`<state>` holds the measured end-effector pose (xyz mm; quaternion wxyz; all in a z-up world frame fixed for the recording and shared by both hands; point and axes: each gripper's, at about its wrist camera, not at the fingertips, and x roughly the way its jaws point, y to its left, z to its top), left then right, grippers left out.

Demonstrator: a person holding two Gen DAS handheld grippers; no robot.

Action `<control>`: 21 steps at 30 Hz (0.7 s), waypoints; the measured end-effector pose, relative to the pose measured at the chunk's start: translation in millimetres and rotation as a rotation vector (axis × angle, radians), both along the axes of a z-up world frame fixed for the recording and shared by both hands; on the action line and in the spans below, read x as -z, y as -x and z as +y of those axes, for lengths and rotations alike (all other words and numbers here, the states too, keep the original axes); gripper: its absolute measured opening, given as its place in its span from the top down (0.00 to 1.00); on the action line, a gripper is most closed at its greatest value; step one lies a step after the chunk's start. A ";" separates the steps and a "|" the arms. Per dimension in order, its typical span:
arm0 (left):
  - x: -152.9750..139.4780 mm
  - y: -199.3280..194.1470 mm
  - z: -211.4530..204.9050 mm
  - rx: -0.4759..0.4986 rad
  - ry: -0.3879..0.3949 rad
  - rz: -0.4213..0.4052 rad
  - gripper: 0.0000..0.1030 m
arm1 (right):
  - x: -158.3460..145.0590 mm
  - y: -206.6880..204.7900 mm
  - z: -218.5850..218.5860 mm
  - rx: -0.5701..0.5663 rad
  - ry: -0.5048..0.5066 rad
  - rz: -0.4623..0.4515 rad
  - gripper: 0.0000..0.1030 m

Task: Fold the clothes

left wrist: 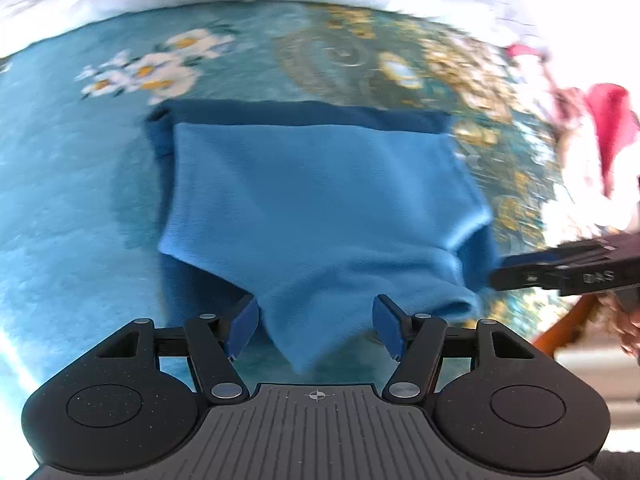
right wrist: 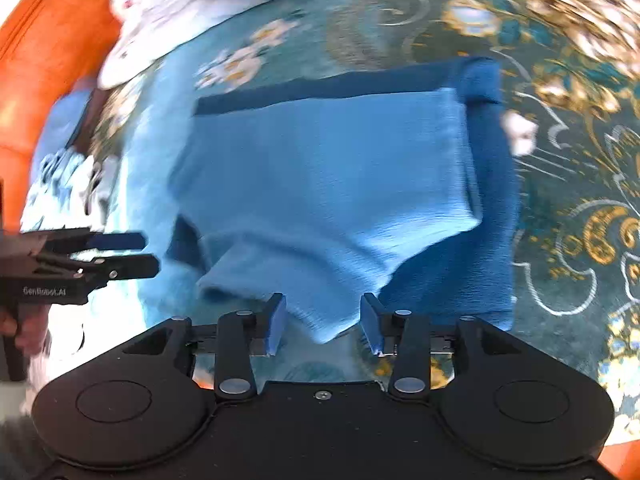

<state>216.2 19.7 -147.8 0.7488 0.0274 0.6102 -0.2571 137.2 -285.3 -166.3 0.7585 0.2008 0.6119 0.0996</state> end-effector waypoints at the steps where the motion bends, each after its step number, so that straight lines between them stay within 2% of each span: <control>1: 4.4 -4.6 -0.2 -0.030 -0.016 0.000 0.36 | 4.3 -2.3 -4.2 0.032 0.017 0.001 0.54; 2: 9.2 -9.6 0.3 -0.061 -0.031 0.001 0.33 | 8.6 -4.6 -8.5 0.063 0.034 0.002 0.49; 4: 22.8 -23.4 7.4 -0.142 -0.050 0.025 0.33 | 16.9 -8.7 -22.0 0.150 0.047 0.009 0.45; 8: 48.3 -47.6 21.2 -0.246 -0.114 0.047 0.26 | 34.9 -18.0 -47.4 0.289 0.075 0.021 0.25; 15: 78.8 -77.5 26.2 -0.225 -0.115 0.102 0.23 | 69.5 -33.4 -67.7 0.400 0.046 0.070 0.20; 21: 93.2 -90.6 27.3 -0.221 -0.077 0.135 0.23 | 88.3 -45.1 -71.2 0.416 0.004 0.084 0.20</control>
